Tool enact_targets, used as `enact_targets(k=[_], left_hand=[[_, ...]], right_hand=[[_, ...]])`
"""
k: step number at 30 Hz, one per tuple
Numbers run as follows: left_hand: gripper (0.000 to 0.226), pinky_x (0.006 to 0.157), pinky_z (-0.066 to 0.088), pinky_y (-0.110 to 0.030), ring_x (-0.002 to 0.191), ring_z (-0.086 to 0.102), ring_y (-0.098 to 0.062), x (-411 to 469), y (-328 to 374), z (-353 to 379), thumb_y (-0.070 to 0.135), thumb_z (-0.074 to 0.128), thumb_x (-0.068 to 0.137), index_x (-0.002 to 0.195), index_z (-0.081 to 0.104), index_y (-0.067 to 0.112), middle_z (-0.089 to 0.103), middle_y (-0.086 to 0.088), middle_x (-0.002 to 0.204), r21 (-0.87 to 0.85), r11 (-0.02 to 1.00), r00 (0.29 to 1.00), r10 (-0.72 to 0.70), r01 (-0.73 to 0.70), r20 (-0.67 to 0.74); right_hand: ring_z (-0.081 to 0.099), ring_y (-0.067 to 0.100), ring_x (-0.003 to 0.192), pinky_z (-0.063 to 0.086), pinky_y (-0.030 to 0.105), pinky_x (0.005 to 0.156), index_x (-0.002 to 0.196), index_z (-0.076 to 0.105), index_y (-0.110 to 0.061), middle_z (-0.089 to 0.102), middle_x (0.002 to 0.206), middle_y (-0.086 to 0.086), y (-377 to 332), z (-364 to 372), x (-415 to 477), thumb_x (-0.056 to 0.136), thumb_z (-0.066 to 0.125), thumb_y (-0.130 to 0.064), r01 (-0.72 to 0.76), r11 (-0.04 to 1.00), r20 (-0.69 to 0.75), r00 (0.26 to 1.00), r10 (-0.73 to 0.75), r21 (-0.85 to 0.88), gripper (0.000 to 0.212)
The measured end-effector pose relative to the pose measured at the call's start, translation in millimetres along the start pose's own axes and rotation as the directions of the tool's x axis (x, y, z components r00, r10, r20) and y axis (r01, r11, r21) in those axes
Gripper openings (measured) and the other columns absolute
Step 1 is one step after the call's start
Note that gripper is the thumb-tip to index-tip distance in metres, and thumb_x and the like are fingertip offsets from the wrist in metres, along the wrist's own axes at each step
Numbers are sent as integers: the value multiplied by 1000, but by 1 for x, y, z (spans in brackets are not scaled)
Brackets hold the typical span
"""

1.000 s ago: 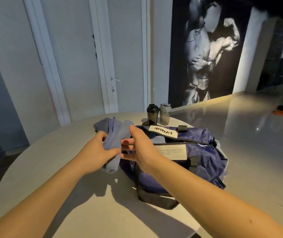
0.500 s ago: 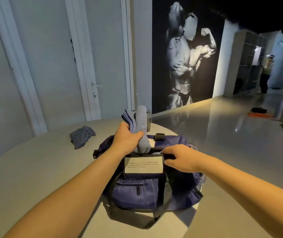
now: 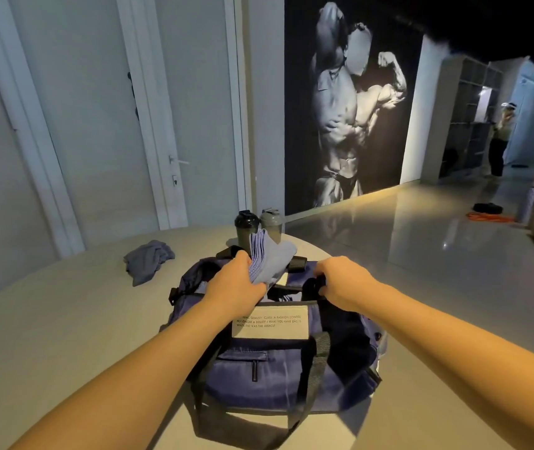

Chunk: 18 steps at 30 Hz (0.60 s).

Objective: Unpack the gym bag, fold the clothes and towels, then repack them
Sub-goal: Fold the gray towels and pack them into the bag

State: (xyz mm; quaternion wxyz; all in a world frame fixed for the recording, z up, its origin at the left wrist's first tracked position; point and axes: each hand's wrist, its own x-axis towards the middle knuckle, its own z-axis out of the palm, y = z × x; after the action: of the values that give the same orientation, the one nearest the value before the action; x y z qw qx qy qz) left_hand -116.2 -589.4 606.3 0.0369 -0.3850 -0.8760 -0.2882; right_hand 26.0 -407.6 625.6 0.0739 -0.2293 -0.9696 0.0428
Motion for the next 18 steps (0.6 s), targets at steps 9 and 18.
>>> enact_targets(k=[9, 18], left_hand=[[31, 57, 40, -29, 72, 54, -11, -5, -13, 4, 36, 68, 90, 102, 43, 23, 58, 4, 93, -78, 997, 999, 27, -29, -30], [24, 62, 48, -34, 70, 56, -13, -2, -21, -6, 33, 73, 87, 97, 51, 33, 63, 6, 87, -160, 974, 983, 174, -163, 55]], right_hand=[[55, 26, 82, 44, 35, 68, 123, 63, -16, 54, 91, 2, -16, 5, 32, 93, 60, -14, -100, 979, 14, 994, 104, -180, 30], [65, 29, 80, 53, 35, 70, 101, 73, -3, 70, 93, 14, 7, -12, 54, 101, 58, -22, -191, 888, -91, 964, 251, 419, 24]])
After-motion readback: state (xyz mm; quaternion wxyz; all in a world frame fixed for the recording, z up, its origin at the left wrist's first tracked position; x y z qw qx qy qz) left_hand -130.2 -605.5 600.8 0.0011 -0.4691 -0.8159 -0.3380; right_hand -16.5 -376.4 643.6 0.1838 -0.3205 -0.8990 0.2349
